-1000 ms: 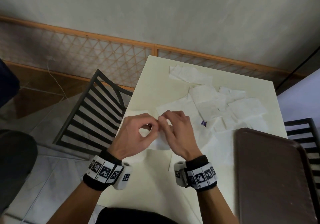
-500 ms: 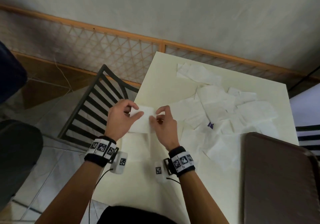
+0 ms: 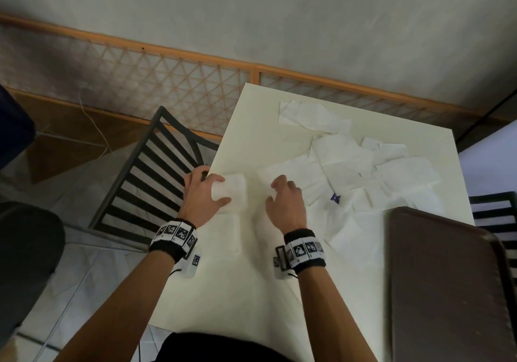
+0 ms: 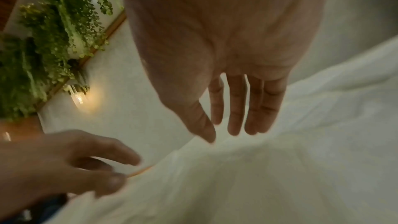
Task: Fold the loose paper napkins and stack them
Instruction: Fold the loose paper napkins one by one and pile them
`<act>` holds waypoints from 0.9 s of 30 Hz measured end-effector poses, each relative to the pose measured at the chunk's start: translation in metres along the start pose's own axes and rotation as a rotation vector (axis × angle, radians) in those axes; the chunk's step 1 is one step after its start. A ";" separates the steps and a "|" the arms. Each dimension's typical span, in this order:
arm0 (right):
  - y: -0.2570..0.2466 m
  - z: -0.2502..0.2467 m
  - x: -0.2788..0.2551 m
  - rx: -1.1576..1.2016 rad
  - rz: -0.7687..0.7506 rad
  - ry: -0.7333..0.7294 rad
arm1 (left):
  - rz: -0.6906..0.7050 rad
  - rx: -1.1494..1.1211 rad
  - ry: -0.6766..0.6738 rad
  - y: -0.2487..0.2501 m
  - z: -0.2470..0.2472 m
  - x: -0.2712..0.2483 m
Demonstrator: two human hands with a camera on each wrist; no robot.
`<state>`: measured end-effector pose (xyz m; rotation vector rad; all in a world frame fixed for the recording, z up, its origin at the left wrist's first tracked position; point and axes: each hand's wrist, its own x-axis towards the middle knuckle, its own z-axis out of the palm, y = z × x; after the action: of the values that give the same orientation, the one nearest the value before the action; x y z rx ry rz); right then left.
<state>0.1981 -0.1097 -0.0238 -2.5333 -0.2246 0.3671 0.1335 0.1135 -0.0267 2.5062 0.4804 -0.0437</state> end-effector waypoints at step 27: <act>0.019 -0.084 -0.071 0.832 -0.084 -0.099 | 0.102 -0.771 -0.065 0.102 -0.005 -0.066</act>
<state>0.1579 -0.1852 0.0481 -1.6852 -0.1674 0.4395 0.1070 0.0167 0.0414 1.7612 0.2673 0.0857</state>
